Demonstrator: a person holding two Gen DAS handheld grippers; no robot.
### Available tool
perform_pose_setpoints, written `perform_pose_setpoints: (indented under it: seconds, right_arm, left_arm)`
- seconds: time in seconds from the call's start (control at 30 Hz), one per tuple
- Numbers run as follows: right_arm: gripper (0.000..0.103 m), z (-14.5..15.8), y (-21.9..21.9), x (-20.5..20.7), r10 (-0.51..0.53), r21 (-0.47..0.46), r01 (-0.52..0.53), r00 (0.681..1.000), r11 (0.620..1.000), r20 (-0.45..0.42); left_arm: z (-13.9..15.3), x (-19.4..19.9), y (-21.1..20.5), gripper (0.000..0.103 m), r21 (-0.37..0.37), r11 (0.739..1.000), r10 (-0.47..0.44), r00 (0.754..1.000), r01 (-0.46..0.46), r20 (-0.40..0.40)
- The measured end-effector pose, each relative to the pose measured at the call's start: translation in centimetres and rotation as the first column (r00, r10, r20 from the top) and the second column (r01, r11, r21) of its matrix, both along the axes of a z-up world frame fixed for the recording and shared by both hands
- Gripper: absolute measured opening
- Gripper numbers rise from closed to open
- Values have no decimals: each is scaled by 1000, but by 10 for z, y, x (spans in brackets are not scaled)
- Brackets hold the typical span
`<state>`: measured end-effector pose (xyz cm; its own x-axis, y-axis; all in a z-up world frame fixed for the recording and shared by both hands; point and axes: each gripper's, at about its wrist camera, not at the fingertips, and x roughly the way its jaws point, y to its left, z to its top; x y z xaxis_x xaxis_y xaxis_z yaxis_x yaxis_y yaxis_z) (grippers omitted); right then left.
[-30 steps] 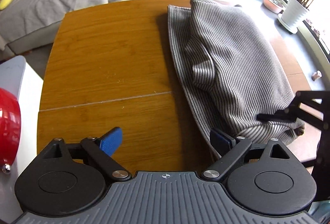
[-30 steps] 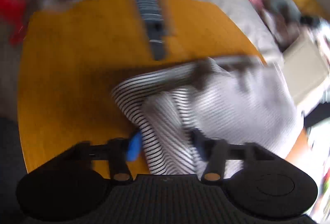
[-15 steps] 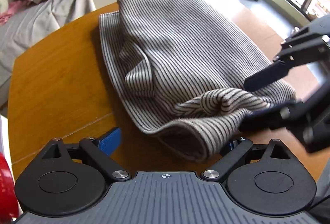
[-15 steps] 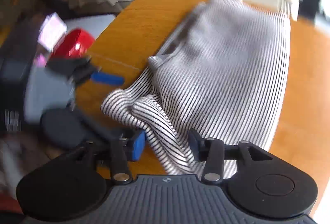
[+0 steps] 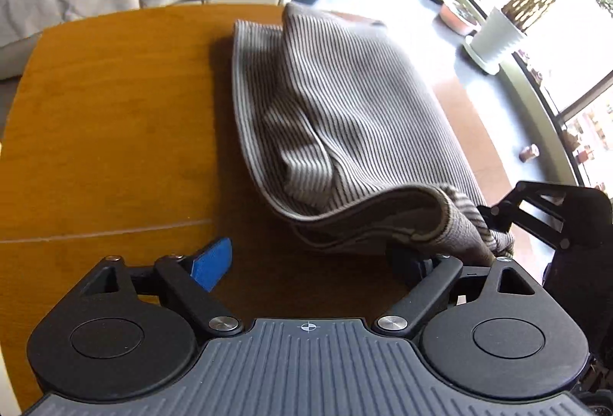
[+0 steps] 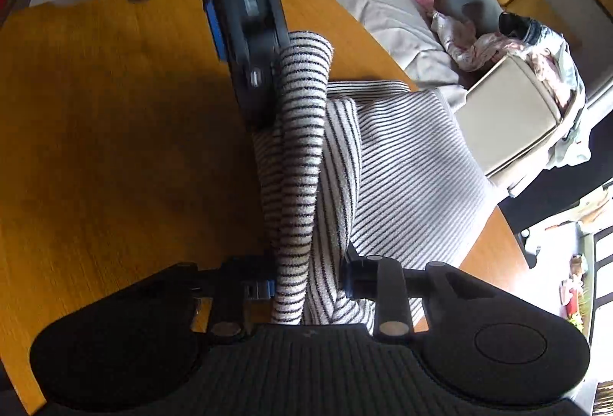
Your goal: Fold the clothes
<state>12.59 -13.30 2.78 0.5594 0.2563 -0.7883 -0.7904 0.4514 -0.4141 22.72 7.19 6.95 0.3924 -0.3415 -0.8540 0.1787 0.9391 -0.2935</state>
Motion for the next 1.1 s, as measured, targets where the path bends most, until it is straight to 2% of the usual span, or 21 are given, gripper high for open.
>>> perform_pose_setpoints:
  seconds: [0.07,0.17,0.3,0.33,0.4,0.43,0.53,0.6,0.67,0.8,0.87,0.97,1.1]
  right_arm:
    - [28,3,-6,0,20,-23,-20,1000,1000,-8]
    - [27,4,-9,-4,54,-48,-57,997,997,-58]
    - [26,15,-14,-18,154,-94,-164,982,982,-110]
    - [25,24,-17,-18,174,-87,-189,972,978,-156]
    - [25,49,-24,-18,219,-53,-238,945,970,-242]
    - [25,63,-27,-17,256,-50,-277,934,960,-248]
    - [22,103,-31,-1,369,-77,-393,903,916,-217]
    - [22,122,-27,29,405,-113,-425,899,898,-167]
    - [24,131,-20,67,411,-110,-431,897,896,-163]
    - [28,107,0,127,431,-138,-452,889,881,-157]
    - [29,86,12,146,387,-168,-412,907,895,-163]
    - [32,55,20,169,310,-200,-340,936,919,-168]
    - [34,40,23,186,257,-169,-286,951,943,-172]
  left_arm:
    - [12,6,9,72,7,1000,25,999,-25,46]
    - [11,29,-2,63,35,999,-44,995,41,93]
    - [-15,59,-34,61,76,980,-191,975,183,113]
    - [-24,64,-41,58,87,974,-216,971,208,102]
    - [-40,68,-51,61,89,965,-254,964,248,72]
    - [-44,67,-54,65,81,959,-275,959,270,67]
    - [-46,60,-59,64,82,941,-336,939,330,79]
    - [-47,63,-55,64,41,940,-341,938,339,64]
    - [-50,68,-44,64,-27,945,-324,945,325,47]
    - [-56,78,-22,57,-159,944,-290,957,288,9]
    - [-61,81,-10,58,-214,941,-271,963,263,-7]
    - [-63,81,-3,58,-236,939,-263,964,251,-21]
    - [-66,81,-1,59,-248,934,-273,962,258,-26]
